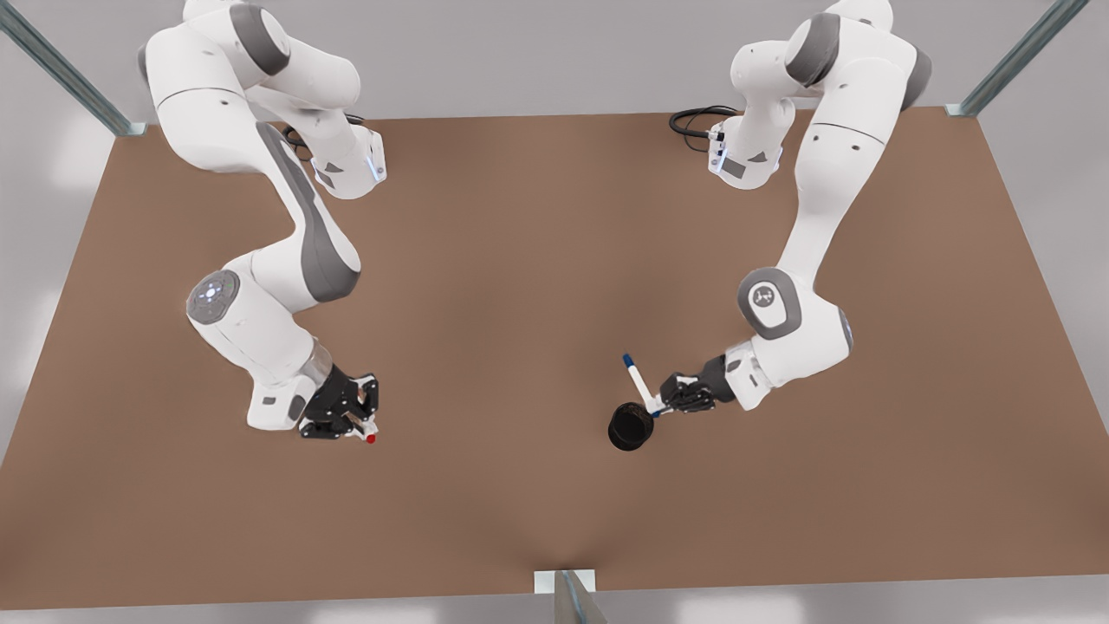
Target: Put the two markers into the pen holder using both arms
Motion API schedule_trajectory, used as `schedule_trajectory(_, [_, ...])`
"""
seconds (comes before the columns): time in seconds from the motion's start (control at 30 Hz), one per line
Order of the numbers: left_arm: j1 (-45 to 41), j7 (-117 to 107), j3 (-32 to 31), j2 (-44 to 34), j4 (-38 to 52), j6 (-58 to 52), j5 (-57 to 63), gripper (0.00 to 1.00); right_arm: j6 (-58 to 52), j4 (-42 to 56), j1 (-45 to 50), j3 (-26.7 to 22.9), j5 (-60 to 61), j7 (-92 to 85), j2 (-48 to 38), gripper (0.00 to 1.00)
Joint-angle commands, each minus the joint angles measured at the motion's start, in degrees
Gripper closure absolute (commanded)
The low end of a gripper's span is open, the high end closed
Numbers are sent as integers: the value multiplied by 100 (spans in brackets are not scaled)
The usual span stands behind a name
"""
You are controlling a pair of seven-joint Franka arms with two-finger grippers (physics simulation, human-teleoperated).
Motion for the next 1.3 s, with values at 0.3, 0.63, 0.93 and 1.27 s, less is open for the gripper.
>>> schedule_trajectory(0.3, [-408,5748,7,21,-82,2452,-211,79,2354,579,954,69,-90,1261,342,77])
schedule_trajectory(0.63, [-997,5722,-2,522,-56,3568,-597,72,3981,1809,2220,-37,-90,1533,1458,77])
schedule_trajectory(0.93, [734,5550,217,161,373,293,1429,0,4473,2582,4441,-2310,-81,3174,1897,77])
schedule_trajectory(1.27, [-523,-2795,2292,-2343,1412,-5265,5766,0,5904,3023,5428,-3658,-72,3396,3023,76])
